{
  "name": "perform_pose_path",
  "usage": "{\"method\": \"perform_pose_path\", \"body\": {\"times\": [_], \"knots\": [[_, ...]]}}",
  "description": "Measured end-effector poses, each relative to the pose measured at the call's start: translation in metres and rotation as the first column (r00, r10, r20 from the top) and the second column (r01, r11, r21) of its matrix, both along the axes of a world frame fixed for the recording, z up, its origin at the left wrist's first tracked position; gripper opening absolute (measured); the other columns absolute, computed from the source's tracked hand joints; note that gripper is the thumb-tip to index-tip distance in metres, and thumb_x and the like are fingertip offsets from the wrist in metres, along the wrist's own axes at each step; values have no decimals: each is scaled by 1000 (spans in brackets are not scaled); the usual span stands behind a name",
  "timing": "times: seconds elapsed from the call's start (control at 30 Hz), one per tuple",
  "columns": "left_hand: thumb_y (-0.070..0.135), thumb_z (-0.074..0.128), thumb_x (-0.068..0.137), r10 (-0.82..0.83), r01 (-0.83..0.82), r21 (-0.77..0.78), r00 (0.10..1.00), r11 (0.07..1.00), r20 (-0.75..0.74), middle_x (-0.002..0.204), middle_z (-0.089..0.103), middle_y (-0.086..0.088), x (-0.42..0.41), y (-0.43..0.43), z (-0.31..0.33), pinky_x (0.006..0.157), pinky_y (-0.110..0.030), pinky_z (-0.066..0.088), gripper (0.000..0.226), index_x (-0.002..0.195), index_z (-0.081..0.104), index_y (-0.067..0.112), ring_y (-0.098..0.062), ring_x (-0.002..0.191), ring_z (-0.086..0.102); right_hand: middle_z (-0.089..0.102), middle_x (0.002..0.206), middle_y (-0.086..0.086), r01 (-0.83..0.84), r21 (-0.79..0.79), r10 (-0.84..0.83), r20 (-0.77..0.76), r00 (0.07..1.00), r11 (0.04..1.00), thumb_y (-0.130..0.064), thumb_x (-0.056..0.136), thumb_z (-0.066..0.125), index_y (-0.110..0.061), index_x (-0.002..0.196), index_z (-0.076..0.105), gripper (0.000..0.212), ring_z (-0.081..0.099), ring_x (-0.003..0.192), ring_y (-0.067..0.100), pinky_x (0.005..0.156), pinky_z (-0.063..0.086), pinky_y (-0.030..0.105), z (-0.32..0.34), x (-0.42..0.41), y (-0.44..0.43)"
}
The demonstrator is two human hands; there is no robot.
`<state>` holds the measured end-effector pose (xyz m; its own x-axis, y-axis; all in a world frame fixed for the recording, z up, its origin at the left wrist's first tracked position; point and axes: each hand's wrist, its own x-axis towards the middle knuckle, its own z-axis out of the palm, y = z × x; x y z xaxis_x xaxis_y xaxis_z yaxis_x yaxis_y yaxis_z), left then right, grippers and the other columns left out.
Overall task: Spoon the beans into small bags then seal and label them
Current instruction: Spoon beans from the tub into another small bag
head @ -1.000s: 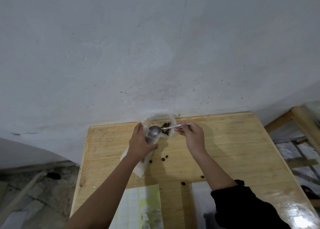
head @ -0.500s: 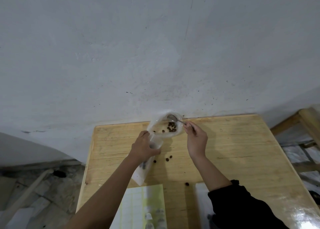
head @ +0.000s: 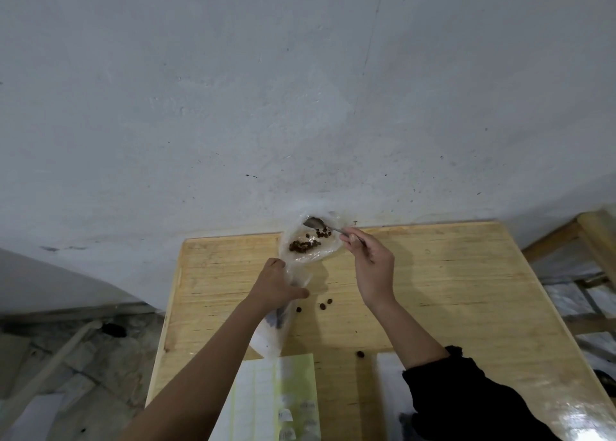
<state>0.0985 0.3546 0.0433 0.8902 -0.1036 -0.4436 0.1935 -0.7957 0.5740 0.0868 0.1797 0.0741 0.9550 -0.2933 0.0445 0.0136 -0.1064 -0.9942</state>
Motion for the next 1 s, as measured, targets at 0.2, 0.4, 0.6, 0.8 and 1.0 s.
{"method": "perform_pose_path", "body": {"times": [0.2, 0.4, 0.6, 0.8, 1.0], "knots": [[34, 77, 71, 14, -14, -20, 1000, 1000, 4, 132, 37, -9, 2, 1, -2, 80, -25, 36, 78, 130, 38, 0, -14, 99, 38, 69, 108, 3, 12, -143, -17, -39, 999, 990, -7, 94, 52, -8, 116, 65, 25, 64, 100, 2, 92, 50, 19, -10, -3, -3], [32, 76, 72, 14, -11, -50, 998, 999, 57, 136, 34, -6, 0, 1, -2, 81, -23, 35, 77, 131, 37, 2, -13, 106, 39, 67, 103, 0, 59, -220, -78, -76, 994, 974, -6, 94, 54, -6, 114, 65, 24, 61, 92, -3, 88, 48, 10, -23, -4, 0], [26, 76, 71, 17, 10, -143, 983, 990, 181, 144, 26, 0, 0, 4, 3, 90, -19, 29, 76, 134, 38, 6, -15, 131, 31, 67, 94, 15, 341, 136, -280, -336, 899, 930, -7, 96, 48, 2, 105, 64, 20, 66, 89, 23, 88, 53, 32, -32, 0, -2], [25, 76, 72, -60, 117, -215, 965, 970, 255, 149, 22, 7, -4, 3, 9, 95, -13, 25, 84, 142, 31, 12, 2, 124, 28, 66, 96, 21, 490, 364, -241, -550, 799, 793, 2, 92, 51, -1, 84, 62, 15, 67, 84, 25, 78, 55, 26, -29, 6, 3], [25, 76, 73, -89, 155, -213, 952, 965, 293, 148, 23, 10, -4, 5, 7, 88, 0, 23, 82, 142, 33, 14, 2, 124, 28, 63, 96, 19, 554, 481, -180, -623, 761, 679, 4, 93, 49, 5, 97, 61, 13, 65, 94, 29, 88, 52, 31, -25, 11, 6]]}}
